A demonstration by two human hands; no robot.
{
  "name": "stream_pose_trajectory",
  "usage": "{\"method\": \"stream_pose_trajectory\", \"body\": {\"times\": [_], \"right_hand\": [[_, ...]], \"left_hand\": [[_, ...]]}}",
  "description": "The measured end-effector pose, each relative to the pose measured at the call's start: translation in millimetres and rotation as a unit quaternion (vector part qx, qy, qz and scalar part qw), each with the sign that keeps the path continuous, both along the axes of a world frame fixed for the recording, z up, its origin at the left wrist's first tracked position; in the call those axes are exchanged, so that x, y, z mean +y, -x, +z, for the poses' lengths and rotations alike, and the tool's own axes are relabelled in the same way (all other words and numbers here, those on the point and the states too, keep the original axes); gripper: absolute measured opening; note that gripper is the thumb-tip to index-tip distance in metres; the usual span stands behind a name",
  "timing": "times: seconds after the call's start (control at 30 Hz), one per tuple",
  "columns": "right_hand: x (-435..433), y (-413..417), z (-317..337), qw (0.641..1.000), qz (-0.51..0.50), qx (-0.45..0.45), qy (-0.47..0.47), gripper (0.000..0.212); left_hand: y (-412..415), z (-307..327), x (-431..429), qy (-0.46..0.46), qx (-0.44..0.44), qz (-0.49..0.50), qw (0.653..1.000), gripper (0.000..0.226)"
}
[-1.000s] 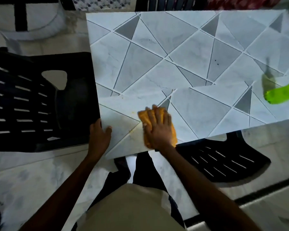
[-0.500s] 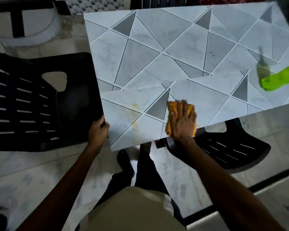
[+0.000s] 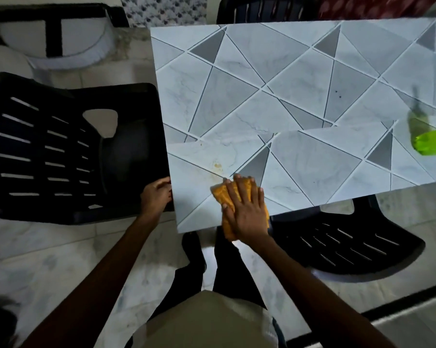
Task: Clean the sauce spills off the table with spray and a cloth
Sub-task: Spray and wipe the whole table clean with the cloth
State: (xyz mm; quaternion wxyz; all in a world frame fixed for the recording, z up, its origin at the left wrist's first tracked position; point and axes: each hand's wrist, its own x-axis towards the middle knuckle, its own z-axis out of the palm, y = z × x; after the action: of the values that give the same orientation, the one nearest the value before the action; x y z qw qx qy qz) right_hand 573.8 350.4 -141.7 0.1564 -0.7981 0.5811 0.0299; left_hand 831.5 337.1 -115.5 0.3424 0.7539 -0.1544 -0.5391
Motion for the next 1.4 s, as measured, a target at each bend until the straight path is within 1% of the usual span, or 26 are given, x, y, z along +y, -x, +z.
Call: {"method": "stream_pose_trajectory", "body": {"times": [0.1,0.27,0.37,0.47,0.53,0.6,0.63,0.7,0.73,0.8,0.83,0.9,1.0,1.07,1.13,1.17,1.23,1.3,1.4], "right_hand": [[-56.8,-13.4,6.2,1.0,0.029,0.009,-0.005,0.067],[-185.6,-82.4,2.4,1.0,-0.012,-0.013,0.022,0.065],[-256.5,-118.6,-1.9,0.999,-0.03,0.002,0.025,0.065],[-287.6,-138.0,-7.2,0.999,-0.033,0.012,0.021,0.066],[-280.8,-137.7,-8.1,0.999,-0.018,0.008,0.032,0.067],[-247.8,-128.0,-8.5,0.999,0.002,-0.007,0.034,0.068],[-222.5,-122.4,-8.4,0.999,0.01,-0.017,0.034,0.069],[-156.7,-105.3,-5.7,0.999,0.024,-0.032,0.036,0.071],[-121.6,-94.4,-3.2,0.998,0.039,-0.037,0.039,0.071],[-53.6,-65.9,-0.6,0.996,0.066,-0.038,0.037,0.073],[-27.7,-49.8,-0.2,0.996,0.073,-0.031,0.034,0.073],[-2.0,-20.6,-0.6,0.995,0.089,-0.015,0.035,0.073],[-31.0,-3.1,0.4,0.993,0.111,0.027,0.025,0.072],[-83.4,-18.5,-0.6,0.997,0.05,0.045,0.029,0.071],[-146.4,-58.1,-0.9,0.999,-0.021,0.014,0.035,0.069],[-174.3,-84.4,0.0,0.999,-0.039,0.0,0.026,0.069],[-210.8,-140.5,0.6,0.999,-0.039,-0.007,0.007,0.071],[-206.8,-183.6,0.6,1.0,-0.016,-0.016,0.02,0.072],[-144.6,-198.3,-0.6,0.995,0.074,-0.041,0.05,0.072]], "left_hand": [[-0.9,4.7,-2.6,0.005,-0.01,0.022,1.0,0.025],[-1.1,-0.3,-2.0,0.027,-0.023,-0.011,0.999,0.024],[-4.2,-13.3,-0.5,0.04,-0.036,-0.028,0.998,0.026],[-4.4,-16.1,1.5,0.053,-0.056,-0.034,0.996,0.029],[-6.7,-12.9,0.6,0.052,-0.069,-0.035,0.996,0.03],[-8.2,-12.6,0.9,0.044,-0.077,-0.038,0.995,0.037],[-9.3,-14.5,1.2,0.043,-0.081,-0.039,0.995,0.035],[-10.5,-25.2,3.6,0.039,-0.083,-0.039,0.995,0.025],[-9.5,-23.9,2.0,0.038,-0.084,-0.037,0.995,0.025],[-6.0,-20.0,1.5,0.029,-0.075,-0.028,0.996,0.032],[-3.4,-15.6,1.1,0.025,-0.071,-0.027,0.997,0.033],[2.1,-3.6,2.0,0.017,-0.057,-0.01,0.998,0.023],[6.7,8.0,3.2,0.013,0.017,0.057,0.998,0.02],[7.9,13.7,5.3,0.016,0.066,0.092,0.993,0.019],[5.3,12.7,9.3,0.018,0.101,0.111,0.989,0.025],[3.3,11.7,11.6,0.018,0.11,0.118,0.987,0.028],[1.8,7.2,12.7,0.016,0.121,0.135,0.983,0.033],[2.2,4.6,16.1,0.01,0.13,0.148,0.98,0.036],[4.7,3.4,28.1,0.001,0.141,0.163,0.977,0.034]]}}
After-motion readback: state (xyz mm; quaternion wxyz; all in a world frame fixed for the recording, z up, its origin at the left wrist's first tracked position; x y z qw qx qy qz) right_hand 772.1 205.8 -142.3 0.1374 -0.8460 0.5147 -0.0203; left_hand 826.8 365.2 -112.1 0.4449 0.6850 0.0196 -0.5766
